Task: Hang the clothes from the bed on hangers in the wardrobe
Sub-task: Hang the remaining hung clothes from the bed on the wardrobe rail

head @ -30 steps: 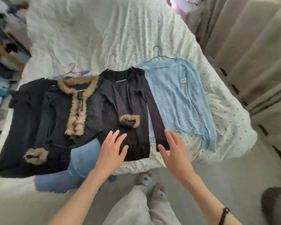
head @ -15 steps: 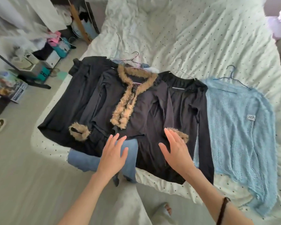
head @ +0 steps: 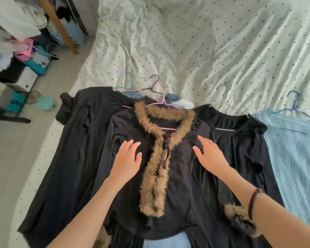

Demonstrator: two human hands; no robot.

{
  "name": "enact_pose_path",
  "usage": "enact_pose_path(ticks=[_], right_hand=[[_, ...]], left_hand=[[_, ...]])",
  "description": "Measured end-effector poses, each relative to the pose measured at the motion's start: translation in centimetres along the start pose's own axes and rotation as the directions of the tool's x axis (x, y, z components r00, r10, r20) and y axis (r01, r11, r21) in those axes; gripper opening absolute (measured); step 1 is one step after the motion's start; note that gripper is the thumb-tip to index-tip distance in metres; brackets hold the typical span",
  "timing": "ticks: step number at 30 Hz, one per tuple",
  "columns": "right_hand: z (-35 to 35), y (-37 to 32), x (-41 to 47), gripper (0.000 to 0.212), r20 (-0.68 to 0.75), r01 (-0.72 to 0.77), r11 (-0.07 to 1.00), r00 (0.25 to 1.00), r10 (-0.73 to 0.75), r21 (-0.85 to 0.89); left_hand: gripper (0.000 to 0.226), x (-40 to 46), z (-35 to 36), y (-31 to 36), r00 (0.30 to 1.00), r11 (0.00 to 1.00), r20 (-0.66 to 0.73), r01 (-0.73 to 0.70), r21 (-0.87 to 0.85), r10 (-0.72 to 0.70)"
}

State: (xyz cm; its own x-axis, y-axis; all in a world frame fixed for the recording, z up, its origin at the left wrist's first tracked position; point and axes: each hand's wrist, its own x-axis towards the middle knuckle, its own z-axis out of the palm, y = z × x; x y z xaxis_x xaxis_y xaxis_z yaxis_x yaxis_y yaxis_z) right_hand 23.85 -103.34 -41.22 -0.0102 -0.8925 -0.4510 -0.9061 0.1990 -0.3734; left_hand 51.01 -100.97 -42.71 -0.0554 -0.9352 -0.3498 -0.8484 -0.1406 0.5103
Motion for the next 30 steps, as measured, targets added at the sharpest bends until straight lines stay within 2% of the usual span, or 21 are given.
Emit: enact_pose_path(ticks=[6, 11, 14, 16, 20, 23, 26, 30], right_hand=[[0.6, -0.3, 10.2, 0.054, 0.065, -0.111, 0.994, 0.992, 0.111, 0.000], [1.2, 0.9, 16.7, 0.059, -0.025, -0.090, 0.995, 0.996, 0.089, -0.039], [2.3, 1.7, 19.0, 0.059, 0.068, -0.073, 0.991, 0.994, 0.081, -0.114], [3.0, 2.1, 19.7, 0.060, 0.116, -0.062, 0.987, 0.990, 0.079, -0.148], [2.9, 2.9, 20.4, 0.062, 0.113, -0.087, 0.989, 0.988, 0.101, -0.121], [2.4, 2.9, 20.3, 0.053, 0.174, -0.092, 0.987, 0.978, 0.115, -0.133], [2.0, 3.1, 18.3, 0.037, 0.206, -0.052, 0.998, 0.977, 0.057, -0.028], [0.8, 3.9, 12.2, 0.029, 0.080, -0.088, 0.983, 0.994, 0.076, 0.158]], left_hand=[[0.043, 10.7, -0.2, -3.0, 1.000, 0.999, -0.001, 0.009, 0.048, -0.009], [0.053, 18.1, 0.0, -4.8, 0.998, 0.987, -0.061, 0.033, 0.157, -0.024], [0.055, 20.4, 0.7, -5.7, 0.995, 0.964, -0.028, 0.097, 0.247, -0.093], [0.054, 20.9, 1.1, -5.9, 0.993, 0.954, -0.059, 0.119, 0.275, -0.107], [0.055, 21.4, 0.6, -6.2, 0.988, 0.937, -0.090, 0.150, 0.315, -0.128], [0.051, 21.0, 0.0, -5.8, 0.986, 0.930, -0.096, 0.162, 0.329, -0.138], [0.044, 18.8, -0.1, -4.8, 0.982, 0.959, -0.132, 0.160, 0.232, -0.132], [0.042, 14.1, 0.3, -3.6, 0.980, 0.975, -0.142, 0.160, 0.155, -0.138]])
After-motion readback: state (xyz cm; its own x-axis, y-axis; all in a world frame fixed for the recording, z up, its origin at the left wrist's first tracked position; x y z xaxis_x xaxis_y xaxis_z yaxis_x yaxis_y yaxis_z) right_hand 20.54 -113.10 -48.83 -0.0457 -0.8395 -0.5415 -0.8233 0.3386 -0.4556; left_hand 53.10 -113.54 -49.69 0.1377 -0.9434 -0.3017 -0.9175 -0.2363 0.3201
